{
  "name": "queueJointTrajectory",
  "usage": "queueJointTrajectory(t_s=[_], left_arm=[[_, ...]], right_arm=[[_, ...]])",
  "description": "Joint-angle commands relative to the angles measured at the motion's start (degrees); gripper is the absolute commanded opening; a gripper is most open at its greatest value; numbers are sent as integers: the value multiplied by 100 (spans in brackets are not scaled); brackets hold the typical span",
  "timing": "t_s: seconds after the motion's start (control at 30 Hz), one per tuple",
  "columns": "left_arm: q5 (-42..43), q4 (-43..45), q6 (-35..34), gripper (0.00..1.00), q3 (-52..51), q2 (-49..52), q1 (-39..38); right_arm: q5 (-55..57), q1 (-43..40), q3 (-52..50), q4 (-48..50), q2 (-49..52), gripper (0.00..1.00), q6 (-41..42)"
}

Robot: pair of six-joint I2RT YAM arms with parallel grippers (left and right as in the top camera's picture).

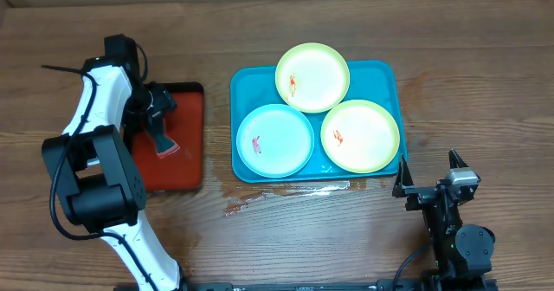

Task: Clean dirty plates on tray and stack at the side
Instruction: 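Move the left gripper over the black tray and grasp the sponge, then dip and rub the held sponge in the red water with left gripper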

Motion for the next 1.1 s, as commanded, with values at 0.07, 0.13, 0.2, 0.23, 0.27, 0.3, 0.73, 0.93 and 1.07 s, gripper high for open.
queueJointTrajectory(t_s=[0.07,0.13,0.2,0.23,0.27,0.3,0.73,0.93,1.07], left_arm=[[120,-63,136,71,-94,146,9],[-175,-66,133,99,-149,146,13],[-380,-70,133,100,-153,146,13],[-415,-70,136,100,-155,146,13],[-407,-70,136,100,-157,146,13],[-378,-76,136,100,-162,146,13],[44,68,136,100,-723,146,-28],[48,444,136,73,-723,146,-28],[26,474,136,32,-723,146,-28]], right_arm=[[-31,-4,-59,35,-46,100,-24],[-31,-4,-59,35,-46,100,-24],[-28,-4,-59,35,-46,100,-24],[-31,-4,-59,35,-46,100,-24],[-28,-4,-59,33,-46,100,-24],[-31,-4,-59,35,-46,100,-24],[-28,-4,-59,35,-46,100,-24],[-28,-4,-59,35,-46,100,-24],[-31,-4,-59,35,-46,100,-24]])
